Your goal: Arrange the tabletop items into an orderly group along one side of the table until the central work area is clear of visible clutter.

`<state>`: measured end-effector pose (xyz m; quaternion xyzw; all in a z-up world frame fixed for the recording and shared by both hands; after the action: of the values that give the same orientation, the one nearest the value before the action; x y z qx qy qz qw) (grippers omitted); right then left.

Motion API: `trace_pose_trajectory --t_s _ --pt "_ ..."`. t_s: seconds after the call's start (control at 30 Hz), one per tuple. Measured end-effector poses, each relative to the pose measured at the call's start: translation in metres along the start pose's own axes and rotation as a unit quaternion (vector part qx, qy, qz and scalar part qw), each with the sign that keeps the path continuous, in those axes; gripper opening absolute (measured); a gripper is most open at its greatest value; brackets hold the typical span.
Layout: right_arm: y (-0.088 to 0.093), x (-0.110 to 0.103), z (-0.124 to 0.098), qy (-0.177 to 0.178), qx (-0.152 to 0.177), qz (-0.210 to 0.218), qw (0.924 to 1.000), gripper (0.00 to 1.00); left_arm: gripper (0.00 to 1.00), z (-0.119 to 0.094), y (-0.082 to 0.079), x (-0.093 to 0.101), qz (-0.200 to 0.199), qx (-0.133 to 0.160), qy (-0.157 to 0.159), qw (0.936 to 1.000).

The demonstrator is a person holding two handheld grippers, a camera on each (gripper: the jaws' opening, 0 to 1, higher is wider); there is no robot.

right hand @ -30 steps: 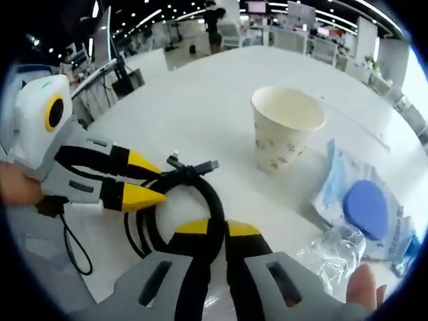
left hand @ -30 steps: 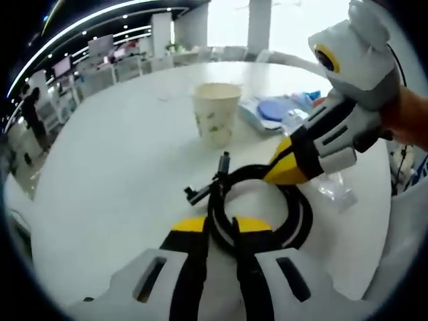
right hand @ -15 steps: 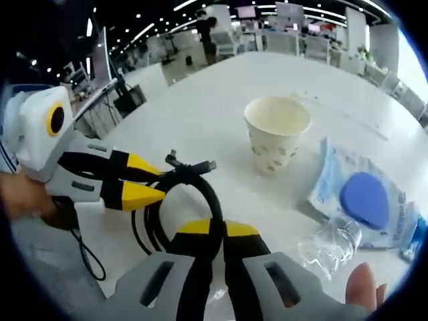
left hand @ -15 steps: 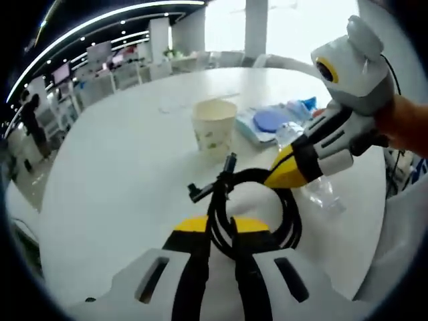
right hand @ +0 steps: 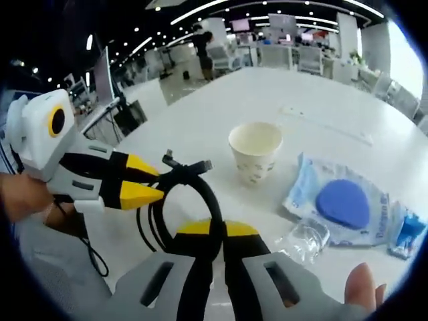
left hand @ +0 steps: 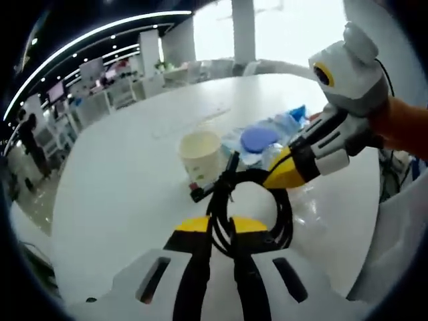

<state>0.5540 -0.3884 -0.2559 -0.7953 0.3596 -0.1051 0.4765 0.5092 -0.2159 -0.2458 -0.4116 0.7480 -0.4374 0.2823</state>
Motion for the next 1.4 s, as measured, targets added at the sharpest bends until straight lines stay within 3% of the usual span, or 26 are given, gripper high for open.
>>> trace_pose_trajectory --t_s 0.43,0.9,1.4 --pt "0.001 0.029 -0.058 0.039 0.023 0.003 0.999 0.04 0.08 0.02 -0.037 0.043 0.028 0.023 0.043 0.9984" --pt "0.034 0.074 -0.131 0.096 0.019 0.039 0.9944 0.04 0.07 0.062 -0.059 0.115 0.048 0.023 0.108 0.9927" --pt "0.06 0.119 -0.184 0.141 0.011 0.062 0.988 0.04 0.07 0.105 -0.08 0.177 0.062 0.016 0.156 0.9857"
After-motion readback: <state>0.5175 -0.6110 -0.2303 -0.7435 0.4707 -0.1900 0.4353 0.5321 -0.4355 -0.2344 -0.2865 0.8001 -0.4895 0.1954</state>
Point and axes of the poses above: the point that each gripper's makers call its tool centre point, and the gripper's own axes: z roughly forward along the fingers, x roughly to its right, y roughly out of its underside, the point moved 10 cm from there along -z, roughly backward along the fingers, and after that the axes turned 10 degrees about x, right-handed, at the moved point
